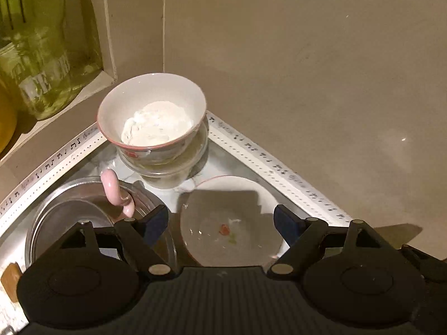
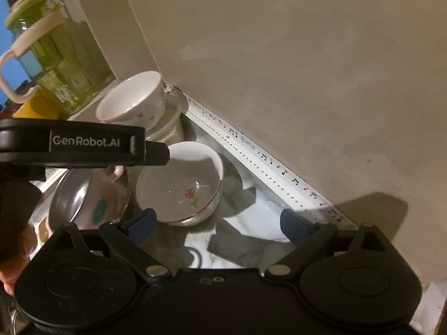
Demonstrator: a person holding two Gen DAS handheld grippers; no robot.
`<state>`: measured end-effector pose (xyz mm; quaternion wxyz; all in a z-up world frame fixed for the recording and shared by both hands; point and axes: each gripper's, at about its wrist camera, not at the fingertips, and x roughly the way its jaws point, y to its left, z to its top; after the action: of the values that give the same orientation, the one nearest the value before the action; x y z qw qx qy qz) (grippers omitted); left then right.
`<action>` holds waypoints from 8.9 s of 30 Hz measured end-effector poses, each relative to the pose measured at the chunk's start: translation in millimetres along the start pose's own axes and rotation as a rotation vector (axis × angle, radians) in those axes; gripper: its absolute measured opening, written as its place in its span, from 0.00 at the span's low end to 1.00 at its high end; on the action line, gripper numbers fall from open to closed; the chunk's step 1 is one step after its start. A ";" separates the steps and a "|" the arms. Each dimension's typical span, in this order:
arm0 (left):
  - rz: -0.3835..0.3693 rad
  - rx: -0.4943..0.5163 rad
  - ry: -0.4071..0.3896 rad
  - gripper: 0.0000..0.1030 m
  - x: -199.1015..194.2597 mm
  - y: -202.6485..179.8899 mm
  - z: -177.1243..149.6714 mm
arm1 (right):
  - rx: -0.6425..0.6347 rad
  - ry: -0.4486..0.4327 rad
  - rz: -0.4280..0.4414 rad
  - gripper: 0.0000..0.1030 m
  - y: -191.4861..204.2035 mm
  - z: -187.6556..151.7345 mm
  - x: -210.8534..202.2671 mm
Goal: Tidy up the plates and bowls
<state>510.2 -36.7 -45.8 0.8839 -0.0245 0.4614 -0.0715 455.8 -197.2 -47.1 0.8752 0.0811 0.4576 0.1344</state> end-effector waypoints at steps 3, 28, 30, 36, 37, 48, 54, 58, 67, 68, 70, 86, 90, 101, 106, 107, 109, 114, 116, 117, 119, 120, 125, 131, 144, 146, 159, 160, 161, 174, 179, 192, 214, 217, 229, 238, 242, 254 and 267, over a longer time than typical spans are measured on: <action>0.008 0.000 -0.001 0.80 10.5 3.2 1.8 | 0.013 0.019 0.000 0.82 -0.6 2.6 12.8; 0.040 0.035 0.052 0.31 58.5 17.1 10.7 | -0.012 0.096 -0.032 0.32 11.1 20.2 63.4; 0.047 0.036 0.051 0.27 60.4 18.0 10.1 | -0.016 0.097 -0.040 0.26 12.3 21.5 65.0; 0.069 0.027 0.069 0.19 66.3 20.8 7.8 | -0.019 0.103 -0.052 0.14 12.1 23.2 68.0; 0.072 0.030 0.068 0.19 66.0 20.1 7.3 | -0.023 0.102 -0.057 0.14 12.5 23.2 67.8; 0.076 0.019 0.073 0.16 60.0 17.6 -0.7 | -0.051 0.109 -0.075 0.12 15.4 24.6 67.1; 0.071 0.005 0.073 0.14 49.9 14.0 -8.5 | -0.053 0.119 -0.073 0.11 11.6 24.9 59.6; 0.068 -0.008 0.059 0.14 39.7 11.1 -11.6 | -0.074 0.115 -0.076 0.11 14.3 25.5 48.3; 0.069 -0.047 0.026 0.13 0.1 9.8 -11.4 | -0.117 0.089 -0.077 0.10 28.5 33.3 22.7; 0.068 -0.056 0.021 0.13 -6.5 9.8 -10.7 | -0.126 0.083 -0.076 0.10 30.2 34.2 18.1; 0.066 -0.066 0.011 0.13 -18.0 10.0 -10.6 | -0.135 0.070 -0.073 0.09 34.0 36.6 8.9; 0.178 -0.110 -0.079 0.13 -102.9 44.6 -14.3 | -0.246 0.011 0.008 0.09 98.8 52.6 -37.8; 0.214 -0.126 -0.087 0.13 -114.0 59.9 -14.5 | -0.271 0.005 0.031 0.09 120.7 53.9 -40.5; 0.281 -0.173 -0.074 0.13 -106.6 109.0 -19.7 | -0.303 0.038 0.098 0.09 168.7 52.8 -14.4; 0.290 -0.189 -0.051 0.13 -88.8 124.3 -24.2 | -0.304 0.068 0.105 0.09 175.6 49.6 8.3; 0.287 -0.194 -0.046 0.13 -84.6 127.2 -25.2 | -0.308 0.072 0.105 0.09 176.8 48.6 12.5; 0.280 -0.200 -0.037 0.13 -78.5 130.7 -27.2 | -0.312 0.084 0.100 0.09 178.3 46.9 20.0; 0.275 -0.204 -0.018 0.13 -65.0 134.8 -32.2 | -0.322 0.111 0.085 0.09 180.0 43.5 34.2; 0.276 -0.202 -0.014 0.13 -61.4 135.7 -34.0 | -0.329 0.117 0.079 0.09 181.5 41.8 38.6; 0.280 -0.200 -0.014 0.13 -59.9 136.2 -34.9 | -0.332 0.119 0.076 0.09 182.4 40.6 40.3; 0.277 -0.202 -0.009 0.13 -57.6 138.1 -36.1 | -0.339 0.123 0.071 0.09 183.6 39.3 43.2; 0.277 -0.204 -0.007 0.14 -56.3 139.1 -36.4 | -0.340 0.127 0.071 0.09 184.0 38.9 44.6; 0.275 -0.213 0.005 0.14 -49.9 144.2 -38.7 | -0.348 0.140 0.070 0.10 187.7 36.7 50.8; 0.270 -0.221 0.007 0.14 -45.2 147.7 -41.3 | -0.357 0.152 0.071 0.10 189.7 33.9 55.8; 0.282 -0.229 0.028 0.15 -30.2 151.3 -45.6 | -0.349 0.169 0.088 0.14 187.1 32.4 65.6; 0.274 -0.241 0.025 0.15 -30.2 153.4 -46.3 | -0.362 0.164 0.086 0.14 189.0 32.1 64.1; 0.251 -0.256 -0.022 0.15 -49.6 153.7 -44.6 | -0.381 0.148 0.120 0.31 187.3 32.6 45.0; 0.251 -0.254 -0.023 0.15 -51.8 153.2 -44.4 | -0.385 0.140 0.125 0.32 187.0 32.7 41.3; 0.252 -0.254 -0.026 0.15 -54.3 152.4 -44.1 | -0.385 0.137 0.132 0.34 186.3 33.0 37.6; 0.237 -0.240 -0.034 0.17 -81.6 142.0 -51.5 | -0.399 0.104 0.175 0.47 170.9 28.9 -0.3; 0.235 -0.226 -0.045 0.60 -89.1 138.3 -57.2 | -0.385 0.096 0.181 0.53 161.2 26.8 -8.2; 0.229 -0.279 -0.040 0.78 -86.5 150.1 -65.6 | -0.345 0.070 0.198 0.92 136.9 18.0 -9.6; 0.177 -0.618 -0.103 0.77 -56.9 214.2 -83.1 | -0.199 0.183 0.133 0.62 100.5 15.6 77.5; 0.172 -0.611 -0.115 0.72 -57.8 213.5 -83.1 | -0.173 0.208 0.142 0.48 101.6 16.2 89.7; 0.143 -0.654 -0.109 0.49 -57.9 222.0 -83.1 | -0.249 0.217 0.181 0.16 115.9 11.1 96.5; 0.105 -0.623 -0.057 0.42 -38.6 216.2 -80.5 | -0.313 0.218 0.199 0.17 106.6 11.9 91.6; 0.079 -0.656 -0.031 0.29 -25.2 218.6 -81.8 | -0.310 0.219 0.201 0.17 104.5 13.0 90.4; 0.052 -0.656 -0.044 0.14 -17.8 212.2 -79.3 | -0.276 0.217 0.183 0.16 104.5 12.6 90.2; 0.047 -0.619 -0.035 0.13 -27.5 184.2 -91.4 | -0.279 0.207 0.136 0.15 98.0 7.0 72.1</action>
<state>438.9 151.5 -95.9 0.8436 -0.2833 0.4465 0.0934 485.0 -81.9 -73.3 0.8150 -0.0244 0.5158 0.2630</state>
